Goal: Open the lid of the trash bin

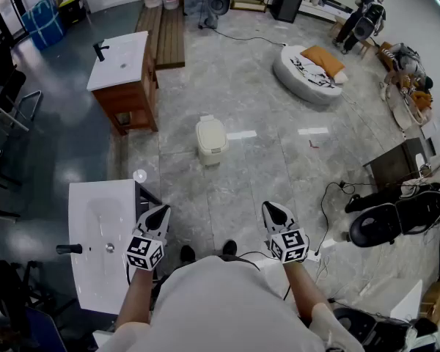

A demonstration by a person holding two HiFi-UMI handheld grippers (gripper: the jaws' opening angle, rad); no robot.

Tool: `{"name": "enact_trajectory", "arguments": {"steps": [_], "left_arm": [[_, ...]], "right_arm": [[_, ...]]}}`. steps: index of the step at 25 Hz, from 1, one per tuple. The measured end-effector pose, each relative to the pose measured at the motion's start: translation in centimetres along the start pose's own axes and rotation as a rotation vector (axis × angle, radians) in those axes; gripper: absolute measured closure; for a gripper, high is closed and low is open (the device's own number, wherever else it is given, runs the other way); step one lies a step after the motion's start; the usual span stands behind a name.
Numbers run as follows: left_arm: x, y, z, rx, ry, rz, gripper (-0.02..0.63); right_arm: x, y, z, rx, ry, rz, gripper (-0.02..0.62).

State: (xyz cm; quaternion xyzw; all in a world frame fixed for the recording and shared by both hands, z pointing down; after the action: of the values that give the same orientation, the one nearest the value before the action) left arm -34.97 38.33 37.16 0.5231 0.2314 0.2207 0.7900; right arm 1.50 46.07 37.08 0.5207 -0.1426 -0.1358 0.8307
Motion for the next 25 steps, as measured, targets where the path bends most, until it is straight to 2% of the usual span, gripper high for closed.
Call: {"name": "enact_trajectory", "arguments": {"steps": [13,25], "left_arm": [[1.2,-0.2,0.5,0.003,-0.024,0.006,0.588],[4.9,0.2,1.8,0.006,-0.095,-0.019,0.588]], "right_arm": [[1.8,-0.1,-0.5,0.009,-0.018,0.002,0.561],[6.5,0.1,-0.8,0.011,-0.077,-0.005,0.561]]}}
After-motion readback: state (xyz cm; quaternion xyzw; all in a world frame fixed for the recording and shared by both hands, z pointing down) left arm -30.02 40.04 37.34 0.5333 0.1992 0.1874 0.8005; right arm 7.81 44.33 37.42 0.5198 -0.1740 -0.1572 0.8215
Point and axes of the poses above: the fingertips, and each gripper's own axes: z forward along the fingers, x to its right, y out of its underside, the point moved 8 cm from there along -z, backward along the fingers, and after that the axes turned 8 degrees about -y, right-handed, at the moved point
